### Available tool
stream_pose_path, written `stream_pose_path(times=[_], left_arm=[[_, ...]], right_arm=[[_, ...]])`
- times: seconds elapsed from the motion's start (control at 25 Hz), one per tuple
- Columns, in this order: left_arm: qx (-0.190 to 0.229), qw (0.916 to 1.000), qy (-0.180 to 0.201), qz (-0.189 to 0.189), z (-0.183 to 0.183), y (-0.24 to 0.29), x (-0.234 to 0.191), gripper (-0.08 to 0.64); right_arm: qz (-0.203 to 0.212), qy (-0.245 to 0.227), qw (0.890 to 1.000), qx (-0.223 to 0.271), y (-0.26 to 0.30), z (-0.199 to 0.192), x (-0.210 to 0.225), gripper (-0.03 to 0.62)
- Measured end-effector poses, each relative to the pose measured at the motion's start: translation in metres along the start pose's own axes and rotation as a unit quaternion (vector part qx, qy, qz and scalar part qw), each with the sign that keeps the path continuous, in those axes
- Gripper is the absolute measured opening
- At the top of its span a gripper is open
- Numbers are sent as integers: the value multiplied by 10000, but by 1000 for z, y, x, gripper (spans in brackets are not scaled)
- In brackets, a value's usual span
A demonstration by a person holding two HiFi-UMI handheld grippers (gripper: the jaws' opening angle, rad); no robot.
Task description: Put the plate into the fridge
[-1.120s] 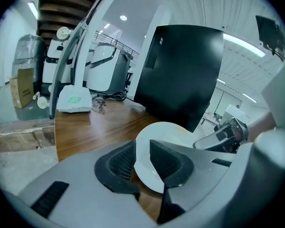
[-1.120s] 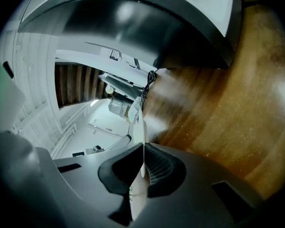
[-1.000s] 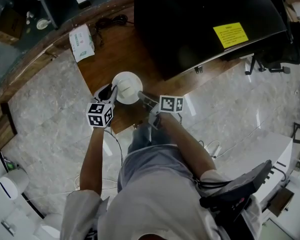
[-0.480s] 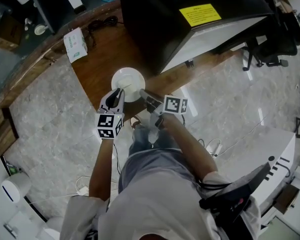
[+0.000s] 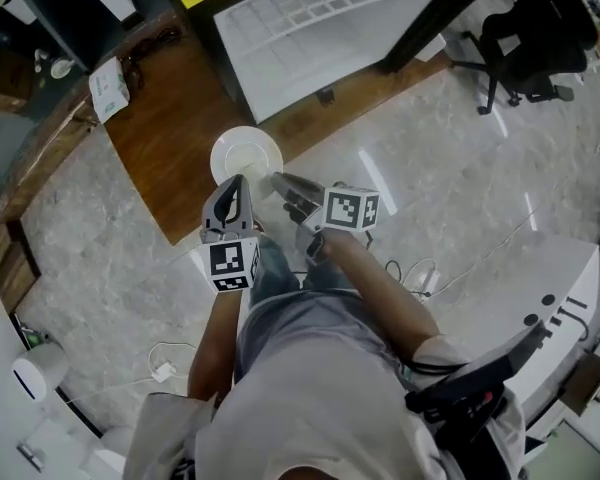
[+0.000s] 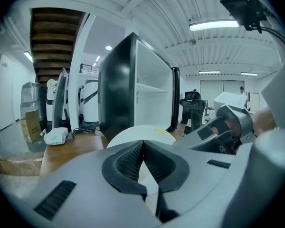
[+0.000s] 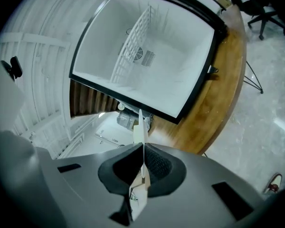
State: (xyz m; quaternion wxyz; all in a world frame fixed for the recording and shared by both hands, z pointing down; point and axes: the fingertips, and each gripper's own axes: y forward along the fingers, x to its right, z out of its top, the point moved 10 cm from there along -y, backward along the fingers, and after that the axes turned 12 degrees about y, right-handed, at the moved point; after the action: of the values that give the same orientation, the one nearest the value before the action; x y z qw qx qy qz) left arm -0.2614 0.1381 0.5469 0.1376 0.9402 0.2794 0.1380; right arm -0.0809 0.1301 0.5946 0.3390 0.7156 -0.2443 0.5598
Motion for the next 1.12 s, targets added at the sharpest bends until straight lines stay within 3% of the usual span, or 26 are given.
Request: stream_pose_path(times=[0.12, 0.2, 0.44, 0.64, 0.84, 1.12], left_arm=[[118, 9999, 40, 111, 57, 21, 123, 18], [173, 9997, 4, 182, 85, 33, 181, 18], [410, 9989, -133, 186, 143, 51, 255, 18], [606, 9981, -75, 32, 187, 73, 276, 18], [1005, 9938, 470, 89, 233, 101, 264, 18], [1570, 9871, 203, 228, 281, 151, 220, 18]], right_arm=[[43, 156, 9999, 61, -123, 49, 7, 23], [25, 165, 9998, 83, -180, 73, 12, 23], [-227, -268, 9984, 441, -263, 113, 0, 23], [81, -457, 9945, 937, -303, 159, -27, 23], [508, -558, 9903, 1165, -301, 211, -61, 23], [1002, -669, 9856, 1190, -248, 289, -98, 23]])
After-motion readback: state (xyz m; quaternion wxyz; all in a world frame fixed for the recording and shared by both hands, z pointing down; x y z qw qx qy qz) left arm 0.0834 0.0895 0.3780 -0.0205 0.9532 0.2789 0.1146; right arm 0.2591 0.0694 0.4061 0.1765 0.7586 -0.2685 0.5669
